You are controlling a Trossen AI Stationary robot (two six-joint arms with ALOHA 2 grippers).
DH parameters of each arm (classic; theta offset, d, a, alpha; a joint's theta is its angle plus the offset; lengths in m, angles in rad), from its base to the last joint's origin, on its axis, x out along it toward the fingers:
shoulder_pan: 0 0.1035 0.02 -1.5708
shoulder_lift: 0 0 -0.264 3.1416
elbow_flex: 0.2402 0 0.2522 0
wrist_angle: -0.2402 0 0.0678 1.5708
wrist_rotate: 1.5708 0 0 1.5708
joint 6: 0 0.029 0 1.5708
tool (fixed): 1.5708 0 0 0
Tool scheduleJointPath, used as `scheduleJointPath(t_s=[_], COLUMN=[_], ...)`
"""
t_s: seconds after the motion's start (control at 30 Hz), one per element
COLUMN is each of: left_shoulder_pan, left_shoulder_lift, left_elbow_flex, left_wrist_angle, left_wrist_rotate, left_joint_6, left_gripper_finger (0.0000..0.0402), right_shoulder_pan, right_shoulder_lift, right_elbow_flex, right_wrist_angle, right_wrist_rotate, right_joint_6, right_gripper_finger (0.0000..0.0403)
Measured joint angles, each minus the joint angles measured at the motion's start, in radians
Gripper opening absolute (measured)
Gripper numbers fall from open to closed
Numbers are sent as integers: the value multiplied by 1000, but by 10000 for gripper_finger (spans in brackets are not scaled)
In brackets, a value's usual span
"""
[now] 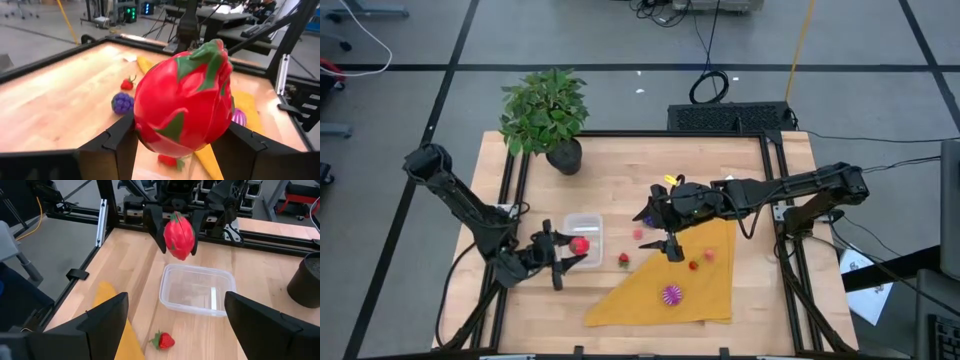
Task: Pick and placing Produce into tupperware
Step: Put the pink dragon fruit into the transparent bin
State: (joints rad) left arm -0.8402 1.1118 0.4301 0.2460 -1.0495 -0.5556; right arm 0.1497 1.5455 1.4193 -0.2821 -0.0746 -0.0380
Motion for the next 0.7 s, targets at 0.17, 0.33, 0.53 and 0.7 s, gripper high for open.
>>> scheduleJointPath(t_s=[0.17,0.33,0.53,0.7], left_shoulder_pan=[1,2,2,6], left_shoulder_lift=[0,0,1,33], left_elbow_flex=[0,0,0,0], left_wrist_angle=[-118,-248,-335,-359], left_wrist_rotate=[1,8,24,27], left_joint_6=[-122,-296,-415,-480], left_gripper_finger=[212,212,212,212], right_shoulder_pan=[0,0,0,0], right_shoulder_lift=[0,0,0,0], right_elbow_flex=[0,0,0,0], right_wrist_angle=[-1,-5,-12,-18], right_wrist_rotate=[0,0,0,0], right_joint_6=[0,0,0,0], right_gripper_finger=[322,322,322,322])
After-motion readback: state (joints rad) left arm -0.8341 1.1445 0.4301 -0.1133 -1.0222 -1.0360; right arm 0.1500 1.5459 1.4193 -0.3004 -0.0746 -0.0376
